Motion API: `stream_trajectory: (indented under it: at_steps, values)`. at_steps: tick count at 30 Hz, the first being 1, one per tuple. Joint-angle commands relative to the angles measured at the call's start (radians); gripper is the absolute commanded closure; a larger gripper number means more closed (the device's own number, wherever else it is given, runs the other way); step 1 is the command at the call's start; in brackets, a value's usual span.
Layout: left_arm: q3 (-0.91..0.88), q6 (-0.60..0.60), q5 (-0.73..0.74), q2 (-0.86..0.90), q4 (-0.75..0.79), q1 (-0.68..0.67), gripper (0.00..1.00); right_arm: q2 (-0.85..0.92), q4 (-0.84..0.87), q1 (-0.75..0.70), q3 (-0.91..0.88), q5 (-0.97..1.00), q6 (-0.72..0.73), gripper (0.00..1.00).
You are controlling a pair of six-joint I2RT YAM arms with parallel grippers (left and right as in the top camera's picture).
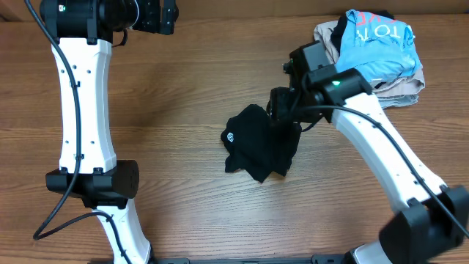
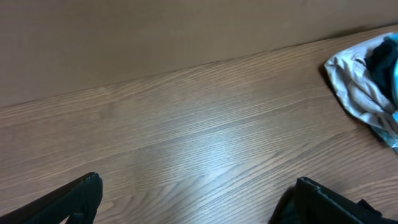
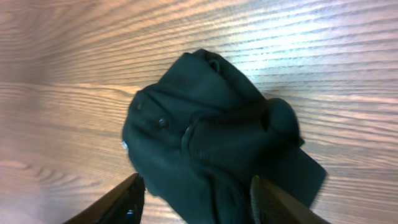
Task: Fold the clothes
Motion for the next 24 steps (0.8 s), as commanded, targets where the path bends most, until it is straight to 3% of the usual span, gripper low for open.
stream_trajectory:
  at_steps: [1, 8, 10, 12, 13, 24]
  values:
    - [0.003, 0.027, -0.031, 0.009, 0.002, 0.005, 0.0, 0.09, 0.018, 0.041, -0.013, 0.045, 0.098, 0.46]
    - [0.004, 0.027, -0.031, 0.009, 0.001, 0.006, 0.0, 0.179, 0.044, 0.108, -0.013, 0.117, 0.201, 0.47]
    - [0.004, 0.027, -0.032, 0.009, 0.001, 0.006, 0.0, 0.183, 0.043, 0.113, -0.013, 0.137, 0.217, 0.63]
    - [0.003, 0.027, -0.032, 0.009, 0.001, 0.006, 0.0, 0.179, 0.039, 0.113, -0.008, 0.142, 0.219, 0.92]
    - [0.003, 0.027, -0.032, 0.009, 0.001, 0.006, 0.0, 0.176, 0.03, 0.113, -0.001, 0.142, 0.219, 0.96]
    - [0.003, 0.042, -0.052, 0.009, 0.009, 0.006, 0.0, 0.065, -0.263, 0.175, 0.144, 0.101, 0.219, 0.96]
